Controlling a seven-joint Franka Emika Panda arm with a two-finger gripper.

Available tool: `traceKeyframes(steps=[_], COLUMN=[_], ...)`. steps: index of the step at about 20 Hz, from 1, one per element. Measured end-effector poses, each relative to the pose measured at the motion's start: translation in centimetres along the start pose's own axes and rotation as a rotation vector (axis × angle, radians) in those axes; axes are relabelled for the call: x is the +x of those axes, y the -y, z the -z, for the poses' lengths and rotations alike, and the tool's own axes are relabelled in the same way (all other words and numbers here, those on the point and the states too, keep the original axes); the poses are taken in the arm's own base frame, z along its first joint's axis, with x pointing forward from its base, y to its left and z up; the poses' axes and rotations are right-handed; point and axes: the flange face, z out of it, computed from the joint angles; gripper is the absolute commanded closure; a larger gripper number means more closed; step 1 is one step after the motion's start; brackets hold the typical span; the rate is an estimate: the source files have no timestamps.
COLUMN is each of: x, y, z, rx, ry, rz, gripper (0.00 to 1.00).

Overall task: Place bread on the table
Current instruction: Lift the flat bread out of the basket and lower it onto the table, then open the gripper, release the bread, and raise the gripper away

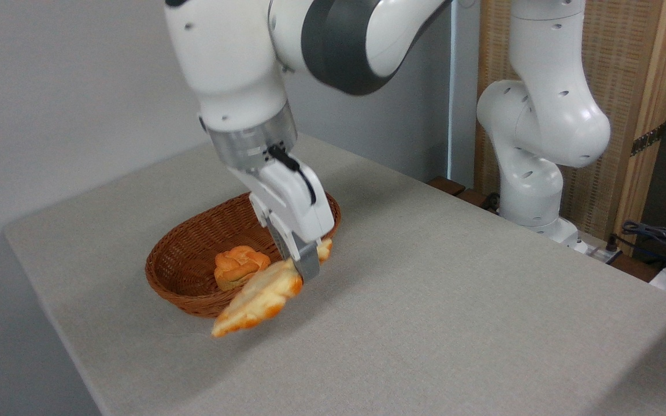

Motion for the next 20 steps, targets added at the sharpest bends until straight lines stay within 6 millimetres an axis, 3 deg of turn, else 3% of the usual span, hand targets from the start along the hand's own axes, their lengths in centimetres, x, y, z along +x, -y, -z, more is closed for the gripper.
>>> traceKeyframes(steps=[4, 12, 15, 20], x=[1.5, 3.0, 3.5, 3.0], y=[0.1, -1.1, -1.7, -4.9], z=[-1.6, -0.7, 2.1, 10.2], rx=[0.001, 0.019, 0.038, 0.073], ry=[0.027, 0.016, -0.003, -0.068], rz=[-0.020, -0.051, -0.047, 0.032], gripper=[0.00, 0.00, 0.00, 0.00])
